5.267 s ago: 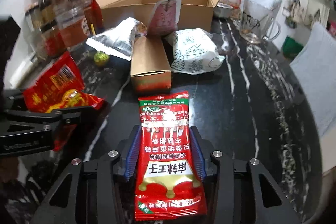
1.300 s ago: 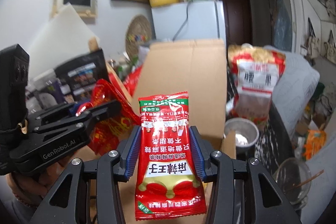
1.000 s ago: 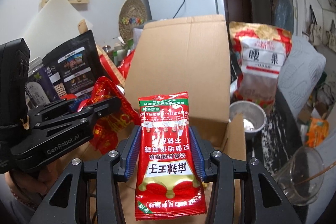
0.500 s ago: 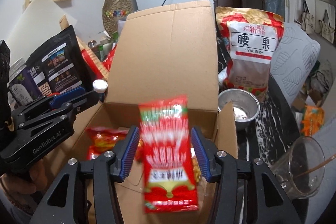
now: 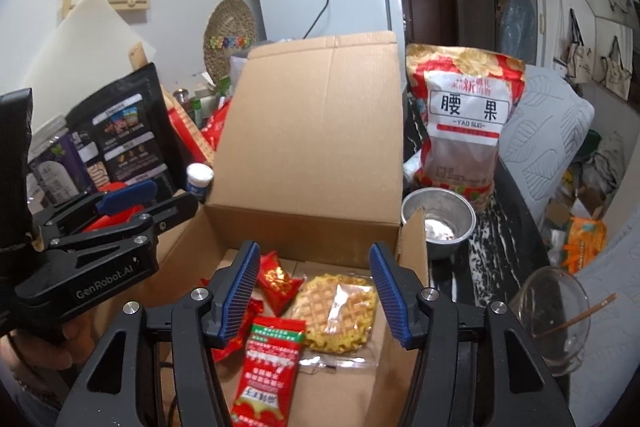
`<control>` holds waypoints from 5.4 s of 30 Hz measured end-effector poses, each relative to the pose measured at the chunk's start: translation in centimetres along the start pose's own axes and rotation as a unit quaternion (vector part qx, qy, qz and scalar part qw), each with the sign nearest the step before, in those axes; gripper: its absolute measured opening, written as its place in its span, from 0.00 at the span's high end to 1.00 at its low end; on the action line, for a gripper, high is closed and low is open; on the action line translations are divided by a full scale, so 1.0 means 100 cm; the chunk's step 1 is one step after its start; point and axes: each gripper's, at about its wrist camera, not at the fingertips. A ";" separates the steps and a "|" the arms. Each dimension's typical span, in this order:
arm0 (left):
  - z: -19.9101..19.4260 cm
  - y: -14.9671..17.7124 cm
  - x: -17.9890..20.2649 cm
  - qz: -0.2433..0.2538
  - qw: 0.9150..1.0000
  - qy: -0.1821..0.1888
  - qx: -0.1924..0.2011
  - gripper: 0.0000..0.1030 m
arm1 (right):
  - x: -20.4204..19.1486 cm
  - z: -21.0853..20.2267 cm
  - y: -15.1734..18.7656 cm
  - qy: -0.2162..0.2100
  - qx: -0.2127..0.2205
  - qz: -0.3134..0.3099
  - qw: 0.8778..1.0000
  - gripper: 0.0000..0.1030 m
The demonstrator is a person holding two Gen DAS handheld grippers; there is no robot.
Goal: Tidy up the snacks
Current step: 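Withdraw both grippers from the box back toward the snack pile, then grasp the green-wrapped lollipop with the left gripper while the right grasps the pink popsicle packet, then lift the lollipop and pink packet and carry both over the box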
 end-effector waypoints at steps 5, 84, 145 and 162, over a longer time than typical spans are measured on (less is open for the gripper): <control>-0.030 0.004 0.000 -0.006 1.000 -0.005 0.017 0.48 | -0.009 -0.027 0.003 0.001 0.015 -0.008 1.000 0.44; -0.128 0.232 0.015 0.021 0.994 0.059 -0.092 0.24 | -0.057 -0.115 0.228 0.005 -0.030 0.007 1.000 0.27; -0.082 0.252 -0.003 -0.029 0.987 0.098 -0.121 0.75 | -0.044 -0.044 0.192 -0.045 -0.005 0.019 0.999 0.71; -0.140 0.248 0.019 -0.015 0.991 0.113 -0.068 0.75 | -0.048 -0.122 0.226 -0.051 0.031 0.037 0.998 0.71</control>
Point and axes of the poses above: each gripper's, at about its wrist camera, not at the fingertips, and z roughly the way its jaws point, x to its right, y to its underside, and after that the axes turned 10 degrees about -x, right-handed
